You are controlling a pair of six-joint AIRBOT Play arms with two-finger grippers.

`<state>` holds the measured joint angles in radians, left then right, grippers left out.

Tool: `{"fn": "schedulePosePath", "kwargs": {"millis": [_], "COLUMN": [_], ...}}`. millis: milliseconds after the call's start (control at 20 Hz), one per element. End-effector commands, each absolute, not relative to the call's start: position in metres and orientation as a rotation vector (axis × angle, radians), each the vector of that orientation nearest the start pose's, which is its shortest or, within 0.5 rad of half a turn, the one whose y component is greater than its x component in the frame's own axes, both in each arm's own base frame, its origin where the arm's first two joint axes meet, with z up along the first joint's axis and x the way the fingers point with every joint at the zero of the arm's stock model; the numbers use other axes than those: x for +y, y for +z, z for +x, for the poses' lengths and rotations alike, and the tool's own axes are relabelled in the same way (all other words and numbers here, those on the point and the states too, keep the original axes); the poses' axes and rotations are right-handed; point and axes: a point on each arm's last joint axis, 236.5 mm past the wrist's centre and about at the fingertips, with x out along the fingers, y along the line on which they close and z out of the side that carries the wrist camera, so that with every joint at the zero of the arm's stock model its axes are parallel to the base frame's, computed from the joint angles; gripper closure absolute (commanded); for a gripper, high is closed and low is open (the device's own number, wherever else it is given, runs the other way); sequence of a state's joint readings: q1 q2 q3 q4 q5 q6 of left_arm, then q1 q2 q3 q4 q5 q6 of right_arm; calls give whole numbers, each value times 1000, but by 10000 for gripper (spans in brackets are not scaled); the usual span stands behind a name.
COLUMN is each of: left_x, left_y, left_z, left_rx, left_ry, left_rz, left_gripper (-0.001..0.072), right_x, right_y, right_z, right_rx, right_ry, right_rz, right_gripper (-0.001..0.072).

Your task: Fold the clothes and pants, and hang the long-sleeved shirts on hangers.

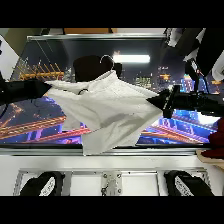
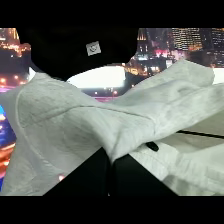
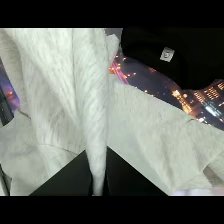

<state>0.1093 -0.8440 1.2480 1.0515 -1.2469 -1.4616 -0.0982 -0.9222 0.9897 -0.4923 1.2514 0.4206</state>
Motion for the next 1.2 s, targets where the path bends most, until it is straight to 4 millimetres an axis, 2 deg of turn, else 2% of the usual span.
{"fn": "schedulePosePath", "kwargs": {"millis": [0, 150, 350, 500, 650, 700, 750, 800, 1000, 1150], "left_x": [-106, -132, -131, -144, -168, -172, -173, -171, -151, -137], "left_y": [257, 277, 272, 256, 222, 216, 218, 226, 274, 288], "left_z": [294, 259, 227, 217, 218, 223, 234, 244, 281, 294], "left_rx": [695, 649, 680, 728, 806, 823, 808, 789, 695, 674], "left_ry": [-418, -486, -445, -471, -522, -518, -502, -484, -394, -344], "left_rz": [-277, -246, -190, -153, -105, -100, -96, -99, -165, -187], "left_gripper": [692, 692, 692, 692, 689, 492, 153, 87, 85, 85], "right_x": [182, 196, 199, 202, 204, 204, 204, 203, 187, 160], "right_y": [194, 211, 247, 278, 295, 301, 309, 315, 336, 348], "right_z": [338, 360, 379, 378, 375, 373, 370, 368, 364, 364], "right_rx": [425, 352, 195, 103, 66, 52, 30, 7, -53, -93], "right_ry": [986, 955, 903, 924, 936, 937, 937, 937, 871, 760], "right_rz": [0, 128, 205, 279, 260, 250, 233, 210, 161, 75], "right_gripper": [705, 705, 705, 706, 705, 705, 705, 705, 705, 705]}}
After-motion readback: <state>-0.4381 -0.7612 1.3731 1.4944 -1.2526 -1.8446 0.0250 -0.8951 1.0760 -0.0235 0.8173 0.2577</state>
